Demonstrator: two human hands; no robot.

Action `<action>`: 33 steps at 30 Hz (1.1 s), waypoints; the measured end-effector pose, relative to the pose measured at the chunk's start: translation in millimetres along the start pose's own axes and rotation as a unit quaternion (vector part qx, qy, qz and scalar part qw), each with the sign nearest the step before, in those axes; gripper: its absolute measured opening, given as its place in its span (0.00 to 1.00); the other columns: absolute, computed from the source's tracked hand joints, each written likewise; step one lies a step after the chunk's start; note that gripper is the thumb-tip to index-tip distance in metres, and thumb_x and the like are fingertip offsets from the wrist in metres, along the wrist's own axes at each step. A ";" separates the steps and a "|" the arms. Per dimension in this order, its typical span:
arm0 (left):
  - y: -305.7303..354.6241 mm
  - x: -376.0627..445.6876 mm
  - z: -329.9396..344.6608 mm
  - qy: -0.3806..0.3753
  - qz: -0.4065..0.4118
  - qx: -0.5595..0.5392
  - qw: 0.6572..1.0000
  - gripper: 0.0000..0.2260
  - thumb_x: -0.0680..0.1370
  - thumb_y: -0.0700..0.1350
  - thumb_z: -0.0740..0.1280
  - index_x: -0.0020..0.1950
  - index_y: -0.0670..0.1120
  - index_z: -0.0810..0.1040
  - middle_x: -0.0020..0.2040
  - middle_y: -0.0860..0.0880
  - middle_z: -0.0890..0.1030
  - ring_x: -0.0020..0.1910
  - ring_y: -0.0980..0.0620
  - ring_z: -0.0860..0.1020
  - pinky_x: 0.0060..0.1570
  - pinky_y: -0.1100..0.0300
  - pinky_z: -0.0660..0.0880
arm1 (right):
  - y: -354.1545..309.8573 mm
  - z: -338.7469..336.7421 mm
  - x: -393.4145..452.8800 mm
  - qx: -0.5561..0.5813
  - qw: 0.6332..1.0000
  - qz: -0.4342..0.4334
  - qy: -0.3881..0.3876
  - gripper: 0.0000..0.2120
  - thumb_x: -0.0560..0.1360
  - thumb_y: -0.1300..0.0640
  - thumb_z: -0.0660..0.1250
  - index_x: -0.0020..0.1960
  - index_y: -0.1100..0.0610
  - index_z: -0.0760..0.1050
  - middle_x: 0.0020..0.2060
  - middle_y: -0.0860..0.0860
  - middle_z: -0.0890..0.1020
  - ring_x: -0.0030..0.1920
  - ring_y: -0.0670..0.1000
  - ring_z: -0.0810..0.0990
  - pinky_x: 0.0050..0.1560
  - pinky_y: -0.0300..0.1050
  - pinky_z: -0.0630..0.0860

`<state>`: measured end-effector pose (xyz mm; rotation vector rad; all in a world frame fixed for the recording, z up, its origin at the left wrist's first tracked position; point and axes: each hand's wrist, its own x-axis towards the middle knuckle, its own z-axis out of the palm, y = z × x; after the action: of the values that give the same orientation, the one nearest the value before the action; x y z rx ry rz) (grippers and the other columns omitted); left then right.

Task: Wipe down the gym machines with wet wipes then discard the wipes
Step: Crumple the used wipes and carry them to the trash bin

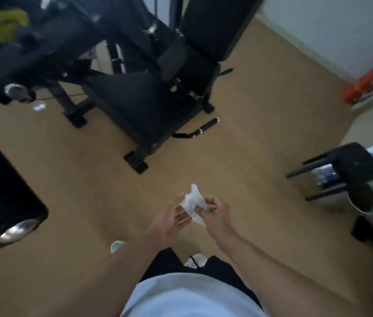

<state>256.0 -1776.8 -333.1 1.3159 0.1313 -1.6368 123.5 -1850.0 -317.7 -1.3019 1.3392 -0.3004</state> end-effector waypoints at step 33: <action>-43.3 281.0 539.7 -0.159 -0.070 0.482 0.859 0.11 0.74 0.42 0.77 0.54 0.49 0.81 0.50 0.46 0.85 0.50 0.45 0.84 0.44 0.53 0.82 | 99.9 -458.5 140.6 0.410 0.813 0.199 0.363 0.24 0.65 0.43 0.79 0.56 0.56 0.83 0.48 0.56 0.87 0.48 0.56 0.86 0.52 0.56 0.84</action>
<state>-119.7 -2256.9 -356.4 1.7307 -0.9332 -2.1186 -256.2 -2158.6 -342.5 -0.1267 1.7661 -1.0201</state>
